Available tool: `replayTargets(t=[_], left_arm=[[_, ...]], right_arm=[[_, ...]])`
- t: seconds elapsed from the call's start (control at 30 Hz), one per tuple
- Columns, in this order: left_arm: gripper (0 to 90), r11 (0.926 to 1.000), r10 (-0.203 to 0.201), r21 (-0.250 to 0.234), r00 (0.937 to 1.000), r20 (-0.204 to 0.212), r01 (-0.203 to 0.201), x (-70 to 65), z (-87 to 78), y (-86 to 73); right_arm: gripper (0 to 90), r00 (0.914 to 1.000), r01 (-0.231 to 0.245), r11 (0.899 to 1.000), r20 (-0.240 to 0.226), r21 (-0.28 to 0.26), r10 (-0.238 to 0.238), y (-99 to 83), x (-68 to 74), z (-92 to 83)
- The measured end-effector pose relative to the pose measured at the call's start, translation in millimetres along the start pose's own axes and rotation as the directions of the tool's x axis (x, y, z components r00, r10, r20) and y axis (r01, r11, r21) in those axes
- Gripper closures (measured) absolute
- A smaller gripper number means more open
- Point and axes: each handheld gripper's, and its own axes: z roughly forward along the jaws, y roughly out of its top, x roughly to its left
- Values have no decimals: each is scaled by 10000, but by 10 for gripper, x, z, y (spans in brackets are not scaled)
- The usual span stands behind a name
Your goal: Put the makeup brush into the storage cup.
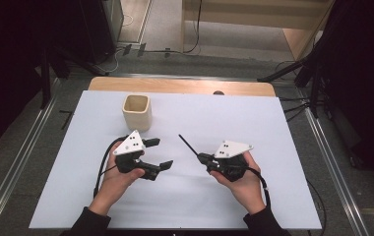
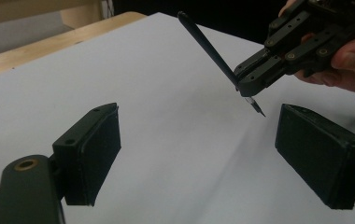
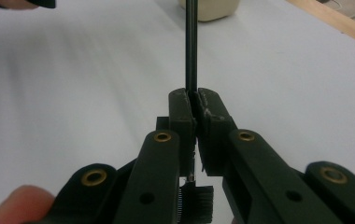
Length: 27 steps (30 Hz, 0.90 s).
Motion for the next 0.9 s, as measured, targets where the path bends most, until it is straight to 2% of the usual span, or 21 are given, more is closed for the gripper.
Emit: replayTargets(t=[0.1,0.27,0.43,0.47,0.57,0.67,0.7,0.73,0.9], left_arm=[[204,10000,-90,23,10000,-37,91,5,-15,19],[289,9993,-344,145,9988,351,339,27,-44,40],[382,9986,-359,404,9968,719,331,35,-57,51],[393,9979,-318,595,9943,1016,259,34,-56,59],[428,9967,-259,801,9922,1221,161,32,-53,62],[483,9940,-424,1072,9834,1766,236,46,-24,57],[503,9940,-424,1072,9834,1766,236,46,-24,57],[520,9913,-617,1267,9765,2067,358,49,-10,56],[597,9865,-700,1607,9704,2312,328,52,2,73]], right_arm=[[870,9990,354,9993,-287,78,-352,7,32,19],[870,9946,900,9954,-539,341,-881,21,99,53],[870,9886,1342,9897,-749,504,-1303,30,143,87],[870,9870,1446,9881,-783,521,-1403,31,150,95],[870,9847,1565,9857,-878,617,-1508,32,171,104],[870,9771,1938,9782,-1041,743,-1856,37,213,131],[870,9771,1938,9782,-1041,743,-1856,37,213,131],[870,9736,2109,9741,-1061,815,-2019,40,232,145],[870,9682,2330,9680,-1152,930,-2220,41,256,156]])
